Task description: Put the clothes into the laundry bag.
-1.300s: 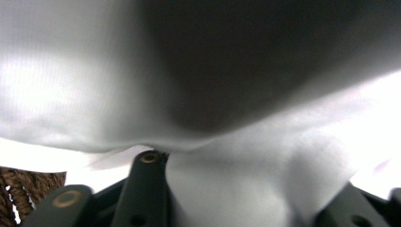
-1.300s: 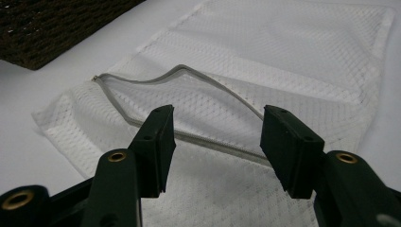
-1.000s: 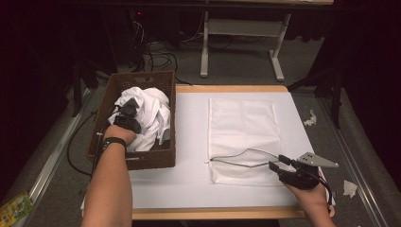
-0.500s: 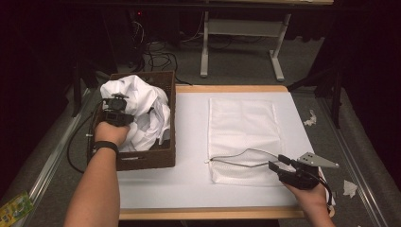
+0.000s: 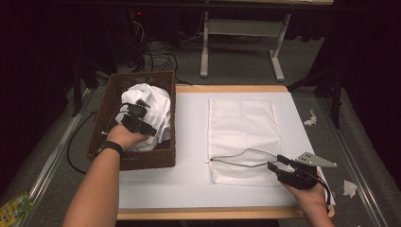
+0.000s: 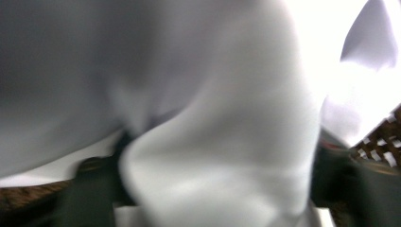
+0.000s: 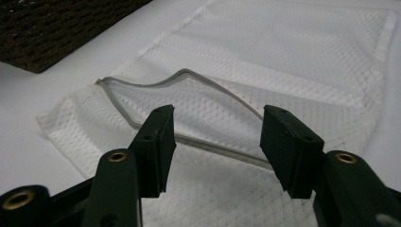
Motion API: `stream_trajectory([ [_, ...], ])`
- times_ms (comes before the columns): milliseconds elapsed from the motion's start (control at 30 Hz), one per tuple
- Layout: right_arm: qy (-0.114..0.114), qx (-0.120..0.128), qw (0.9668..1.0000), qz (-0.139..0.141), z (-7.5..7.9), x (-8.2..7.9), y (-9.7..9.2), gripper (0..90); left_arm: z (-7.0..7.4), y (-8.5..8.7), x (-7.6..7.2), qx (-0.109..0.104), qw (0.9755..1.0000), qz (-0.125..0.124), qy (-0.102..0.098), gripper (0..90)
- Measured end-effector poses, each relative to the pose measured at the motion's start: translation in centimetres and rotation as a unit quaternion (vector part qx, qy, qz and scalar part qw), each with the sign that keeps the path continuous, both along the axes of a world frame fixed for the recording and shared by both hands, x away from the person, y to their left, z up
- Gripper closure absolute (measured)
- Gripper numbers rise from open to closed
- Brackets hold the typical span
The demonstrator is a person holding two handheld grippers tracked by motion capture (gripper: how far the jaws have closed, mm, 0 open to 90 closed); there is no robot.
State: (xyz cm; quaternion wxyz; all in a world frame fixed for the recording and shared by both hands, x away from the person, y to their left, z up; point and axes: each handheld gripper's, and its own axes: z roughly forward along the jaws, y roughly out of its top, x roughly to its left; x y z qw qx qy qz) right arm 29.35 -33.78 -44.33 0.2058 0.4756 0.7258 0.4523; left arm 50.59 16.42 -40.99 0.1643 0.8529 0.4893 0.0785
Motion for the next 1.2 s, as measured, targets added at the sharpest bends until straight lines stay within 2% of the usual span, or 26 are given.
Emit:
stream_trajectory([
  [33, 0.000, 0.000, 1.0000, 0.000, 0.0, 0.0, 0.0, 46.5, 0.0, 0.0, 0.0, 0.000, 1.0000, 0.000, 0.000, 22.3],
  [100, 0.000, 0.000, 1.0000, -0.001, 0.0, 0.0, -0.1, 46.6, -0.9, -0.4, 0.2, 0.024, 0.9996, -0.004, 0.016, 19.4],
  [133, -0.001, 0.000, 1.0000, 0.000, 0.0, 0.1, -0.2, 46.6, -1.8, -0.8, 0.4, 0.052, 0.9982, -0.005, 0.029, 15.9],
  [167, -0.001, 0.000, 1.0000, 0.000, 0.0, 0.1, -0.2, 46.6, -1.8, -0.8, 0.4, 0.052, 0.9982, -0.005, 0.029, 15.6],
  [233, 0.001, 0.000, 1.0000, 0.000, -0.1, 0.1, -0.2, 46.6, -2.6, -1.2, 0.6, 0.086, 0.9951, -0.005, 0.047, 15.2],
  [267, 0.001, 0.001, 1.0000, 0.000, -0.1, 0.1, -0.2, 46.6, -3.0, -1.4, 0.6, 0.107, 0.9930, -0.008, 0.048, 15.2],
  [333, 0.002, 0.000, 1.0000, 0.000, -0.1, 0.1, -0.1, 46.6, -3.1, -1.6, 0.7, 0.120, 0.9919, -0.007, 0.041, 18.6],
  [467, 0.001, 0.000, 1.0000, 0.000, -0.1, 0.1, -0.2, 46.6, -3.0, -1.3, 0.7, 0.094, 0.9944, -0.005, 0.047, 37.9],
  [633, -0.001, -0.002, 1.0000, 0.002, -0.1, 0.1, -0.2, 46.7, -2.7, -1.1, 0.6, 0.076, 0.9958, -0.005, 0.051, 51.5],
  [667, 0.000, -0.001, 1.0000, 0.002, -0.1, 0.0, -0.2, 46.7, -2.7, -1.0, 0.6, 0.071, 0.9961, -0.003, 0.051, 56.7],
  [700, 0.000, -0.001, 1.0000, 0.002, -0.1, 0.0, -0.2, 46.7, -2.6, -0.9, 0.6, 0.065, 0.9965, -0.001, 0.052, 56.7],
  [733, -0.001, -0.001, 1.0000, 0.002, -0.1, 0.0, -0.1, 46.7, -2.4, -0.7, 0.7, 0.068, 0.9965, 0.007, 0.048, 67.6],
  [800, -0.001, -0.002, 1.0000, 0.002, -0.1, 0.0, -0.1, 46.7, -2.4, -0.5, 0.8, 0.062, 0.9967, 0.013, 0.050, 68.9],
  [933, 0.001, 0.000, 1.0000, 0.001, -0.1, 0.0, -0.2, 46.7, -2.3, -0.4, 0.9, 0.066, 0.9961, 0.024, 0.053, 73.6],
  [1000, 0.001, 0.000, 1.0000, 0.001, -0.1, 0.0, -0.2, 46.8, -2.0, -0.2, 0.9, 0.063, 0.9967, 0.034, 0.040, 75.9],
  [1067, -0.001, 0.001, 1.0000, -0.001, 0.0, 0.0, -0.2, 46.8, -1.3, 0.2, 0.8, 0.054, 0.9971, 0.052, 0.015, 77.7],
  [1100, -0.002, 0.001, 1.0000, 0.000, 0.0, 0.0, -0.3, 46.8, -0.7, 0.6, 0.7, 0.050, 0.9966, 0.065, -0.010, 78.1],
  [1167, -0.003, 0.001, 1.0000, 0.001, 0.0, 0.0, -0.3, 46.8, 0.2, 1.0, 0.4, 0.043, 0.9949, 0.079, -0.047, 78.8],
  [1200, -0.004, 0.002, 1.0000, 0.002, 0.0, 0.0, -0.3, 46.8, 0.4, 1.0, 0.3, 0.039, 0.9944, 0.080, -0.057, 79.0],
])
